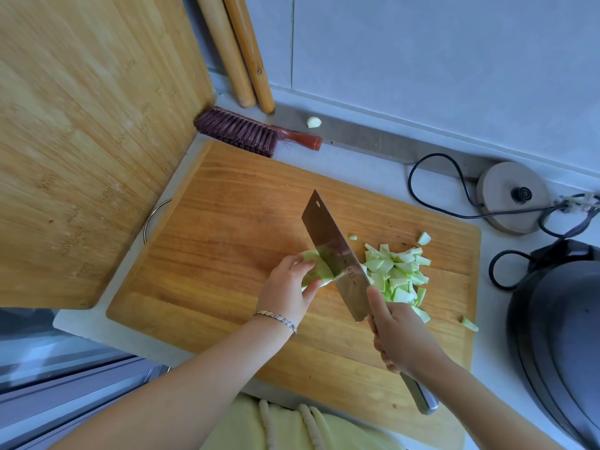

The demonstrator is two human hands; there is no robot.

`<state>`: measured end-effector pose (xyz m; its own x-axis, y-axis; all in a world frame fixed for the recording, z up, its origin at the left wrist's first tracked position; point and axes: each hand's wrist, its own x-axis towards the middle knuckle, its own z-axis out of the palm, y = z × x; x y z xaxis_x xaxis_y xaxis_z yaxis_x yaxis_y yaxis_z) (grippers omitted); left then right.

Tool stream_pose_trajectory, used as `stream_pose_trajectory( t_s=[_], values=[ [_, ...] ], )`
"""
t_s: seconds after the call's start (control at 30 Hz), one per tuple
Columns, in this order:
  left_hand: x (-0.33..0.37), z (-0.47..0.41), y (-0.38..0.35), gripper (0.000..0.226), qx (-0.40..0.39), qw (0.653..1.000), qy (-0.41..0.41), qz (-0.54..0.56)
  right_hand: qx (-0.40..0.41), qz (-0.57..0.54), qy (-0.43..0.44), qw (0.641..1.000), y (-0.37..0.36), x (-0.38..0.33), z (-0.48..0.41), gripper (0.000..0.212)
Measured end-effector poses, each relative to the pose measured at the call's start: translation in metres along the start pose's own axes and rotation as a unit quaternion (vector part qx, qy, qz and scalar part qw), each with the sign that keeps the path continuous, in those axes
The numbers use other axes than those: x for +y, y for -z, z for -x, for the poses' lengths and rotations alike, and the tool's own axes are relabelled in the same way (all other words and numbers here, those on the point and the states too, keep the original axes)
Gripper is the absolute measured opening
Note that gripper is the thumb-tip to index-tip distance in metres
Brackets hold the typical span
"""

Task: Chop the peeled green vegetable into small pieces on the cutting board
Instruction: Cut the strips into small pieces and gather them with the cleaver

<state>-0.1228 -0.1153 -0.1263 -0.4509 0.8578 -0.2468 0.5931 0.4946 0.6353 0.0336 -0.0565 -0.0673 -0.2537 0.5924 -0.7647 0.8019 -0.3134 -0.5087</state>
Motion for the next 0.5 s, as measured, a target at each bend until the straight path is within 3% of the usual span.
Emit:
stream_pose_trajectory(
  t_s=[0.2, 0.37, 0.5],
  values=[
    [0.0, 0.002, -0.001, 0.038, 0.011, 1.0, -0.002, 0.013, 0.034, 0.021, 0.041, 0.998, -0.03, 0.004, -0.025, 0.052],
    [-0.003, 0.002, 0.002, 0.04, 0.005, 1.0, 0.007, 0.029, 0.003, -0.087, -0.007, 0.996, -0.022, 0.006, -0.03, 0.055],
    [-0.004, 0.003, 0.003, 0.039, 0.012, 0.999, 0.006, 0.033, -0.001, -0.097, -0.008, 0.995, -0.003, 0.0, -0.018, 0.056]
  ],
)
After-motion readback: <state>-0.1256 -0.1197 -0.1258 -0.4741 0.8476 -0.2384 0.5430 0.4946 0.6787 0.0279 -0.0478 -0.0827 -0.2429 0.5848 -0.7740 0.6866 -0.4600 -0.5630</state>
